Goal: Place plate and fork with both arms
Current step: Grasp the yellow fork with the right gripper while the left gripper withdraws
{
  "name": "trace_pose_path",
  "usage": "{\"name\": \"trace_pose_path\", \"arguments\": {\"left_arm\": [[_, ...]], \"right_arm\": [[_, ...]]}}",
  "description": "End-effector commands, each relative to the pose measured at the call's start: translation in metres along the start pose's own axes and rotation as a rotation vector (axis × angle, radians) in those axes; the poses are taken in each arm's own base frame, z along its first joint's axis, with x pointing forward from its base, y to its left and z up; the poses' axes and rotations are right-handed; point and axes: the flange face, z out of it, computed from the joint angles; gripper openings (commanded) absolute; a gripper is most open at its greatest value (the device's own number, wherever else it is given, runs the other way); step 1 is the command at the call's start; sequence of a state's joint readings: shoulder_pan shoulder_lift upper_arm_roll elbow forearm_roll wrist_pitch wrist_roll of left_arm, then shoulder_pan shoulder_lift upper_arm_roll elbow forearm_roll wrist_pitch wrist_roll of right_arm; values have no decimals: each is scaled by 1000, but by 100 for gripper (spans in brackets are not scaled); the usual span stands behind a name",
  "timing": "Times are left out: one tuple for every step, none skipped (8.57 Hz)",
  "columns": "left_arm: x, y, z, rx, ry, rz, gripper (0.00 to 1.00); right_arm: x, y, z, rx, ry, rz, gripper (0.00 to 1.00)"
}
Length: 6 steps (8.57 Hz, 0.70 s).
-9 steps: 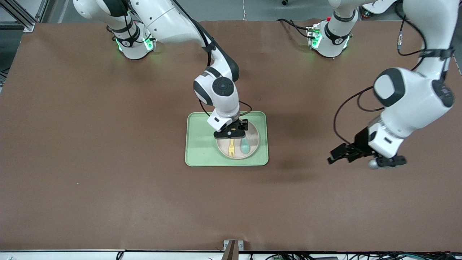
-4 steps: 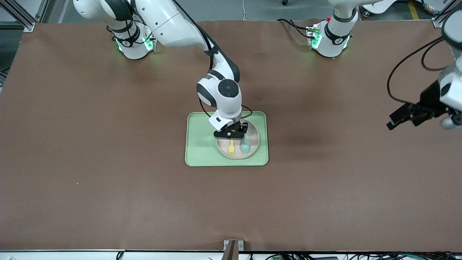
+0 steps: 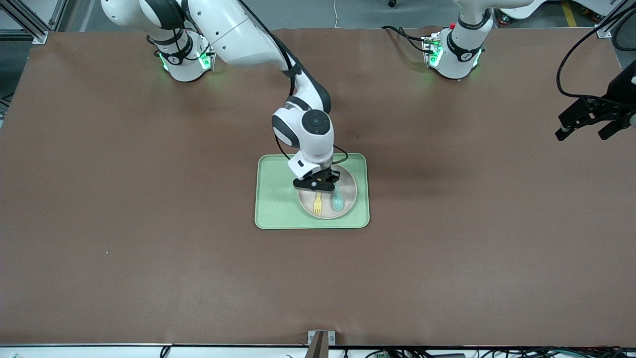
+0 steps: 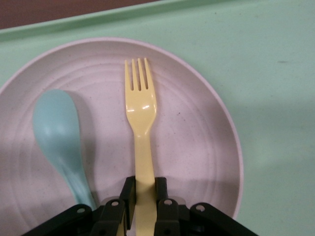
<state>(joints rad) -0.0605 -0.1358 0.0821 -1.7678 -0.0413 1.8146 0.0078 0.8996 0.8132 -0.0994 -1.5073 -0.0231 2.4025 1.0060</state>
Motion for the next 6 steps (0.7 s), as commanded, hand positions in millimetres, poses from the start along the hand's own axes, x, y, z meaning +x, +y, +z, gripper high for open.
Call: {"name": "trace_pose_path", "arguments": {"left_arm": [[38,-1,3,29,-61,20,99],[38,-4,5,26,-79,16,99],[36,-8,4,29,-87,10,99],[33,-5,4,28,-99,13,99],[34,-5,2,31,-92,15,99],[35,-4,-2,30,-81,14,99]], "right_arm": [[-4,-2,4,-24,11,7,4],[-4,-2,3,-33,4,8,3],[-3,-1,-2,-39,-3,13,2],[2,0,-17,-30,-4,23,2],[5,2,-39,-50,-22,31,0],[12,8,-66,-53,-31,44,0]]}}
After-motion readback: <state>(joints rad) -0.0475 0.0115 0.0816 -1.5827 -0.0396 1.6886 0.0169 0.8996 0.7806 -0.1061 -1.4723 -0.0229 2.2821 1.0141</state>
